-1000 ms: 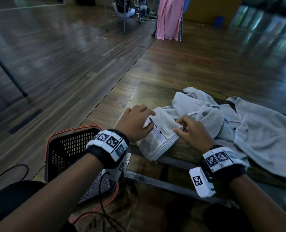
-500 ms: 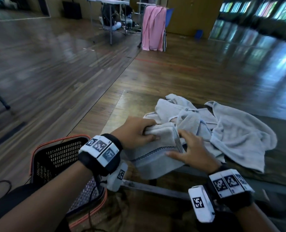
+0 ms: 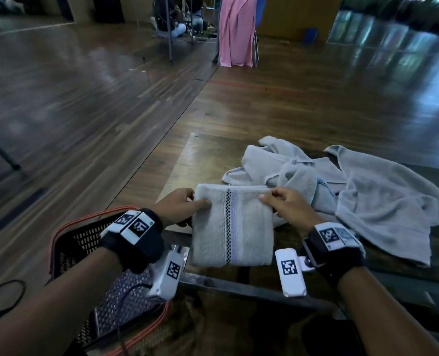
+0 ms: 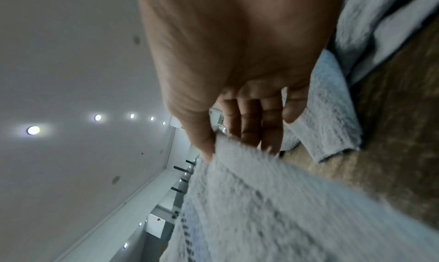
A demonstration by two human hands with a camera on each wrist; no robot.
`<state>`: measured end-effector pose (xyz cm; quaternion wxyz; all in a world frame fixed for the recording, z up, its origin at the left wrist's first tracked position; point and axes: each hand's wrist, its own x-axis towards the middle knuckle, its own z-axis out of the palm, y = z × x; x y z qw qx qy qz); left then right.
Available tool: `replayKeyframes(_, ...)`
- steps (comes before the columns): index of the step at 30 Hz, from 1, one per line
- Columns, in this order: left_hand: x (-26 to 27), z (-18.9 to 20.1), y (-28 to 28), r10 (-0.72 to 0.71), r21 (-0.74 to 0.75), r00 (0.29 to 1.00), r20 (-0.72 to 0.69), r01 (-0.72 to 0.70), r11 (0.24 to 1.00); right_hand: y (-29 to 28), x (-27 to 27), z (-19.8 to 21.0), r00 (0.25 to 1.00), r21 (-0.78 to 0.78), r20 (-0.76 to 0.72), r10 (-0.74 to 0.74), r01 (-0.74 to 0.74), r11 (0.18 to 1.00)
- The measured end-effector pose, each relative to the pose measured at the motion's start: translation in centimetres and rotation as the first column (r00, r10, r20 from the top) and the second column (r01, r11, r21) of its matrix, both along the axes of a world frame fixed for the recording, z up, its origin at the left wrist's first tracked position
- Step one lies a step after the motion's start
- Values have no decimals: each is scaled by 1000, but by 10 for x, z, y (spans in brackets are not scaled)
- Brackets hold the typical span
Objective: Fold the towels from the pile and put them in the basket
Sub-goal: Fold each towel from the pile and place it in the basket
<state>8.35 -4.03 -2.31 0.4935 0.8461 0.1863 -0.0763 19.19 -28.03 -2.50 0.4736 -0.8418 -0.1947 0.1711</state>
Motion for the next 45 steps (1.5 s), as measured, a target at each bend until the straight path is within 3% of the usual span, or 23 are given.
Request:
replayKeyframes(3, 11, -16, 7, -21, 216, 999, -29, 27, 976, 17, 11, -11, 991, -242, 133, 21, 12, 970)
replayKeyframes(5, 16, -28, 13, -37, 471, 997, -65, 64, 880, 24, 15, -19, 975, -454, 208, 77, 26, 891)
replayKeyframes(8, 25, -38, 21, -91, 611, 996, 18, 61, 789, 30, 17, -29, 943, -610, 275, 185, 23, 792)
replayKeyframes(10, 31, -38, 24, -236, 670, 966, 106, 106, 735, 33, 17, -31, 909, -604, 346, 231, 27, 797)
replayKeyframes(13, 41, -39, 26, -419, 728, 906, 63, 245, 641, 35, 23, -32, 887, -586, 363, 286, -21, 810)
replayKeyframes(16, 47, -38, 27, -381, 643, 922, 74, 248, 724, 36, 30, -31, 912, -504, 337, 231, -33, 863)
replayKeyframes(24, 55, -39, 26, -251, 576, 958, 141, 127, 808, 37, 29, -33, 914, -376, 393, 97, 63, 925)
replayKeyframes(28, 51, -39, 23, -192, 662, 974, 121, 65, 747, 39, 21, -35, 846, -456, 514, 139, 132, 880)
replayKeyframes(31, 43, -32, 14, -243, 724, 932, 268, -28, 689, 43, 6, -33, 709, -525, 660, 249, 198, 828)
replayKeyframes(33, 35, -27, 1, -342, 768, 907, 246, 33, 640, 48, -12, -32, 628, -517, 725, 283, 225, 826)
replayKeyframes(34, 31, -29, -7, -377, 776, 907, 187, 99, 623, 50, -21, -34, 622, -527, 724, 297, 222, 820)
replayKeyframes(38, 22, -53, -28, -360, 711, 927, -102, 321, 625, 50, -47, -55, 768, -599, 574, 285, 156, 785)
replayKeyframes(45, 32, -77, -16, -241, 728, 970, -35, 190, 659, 42, -41, -74, 865, -599, 435, 252, 69, 798)
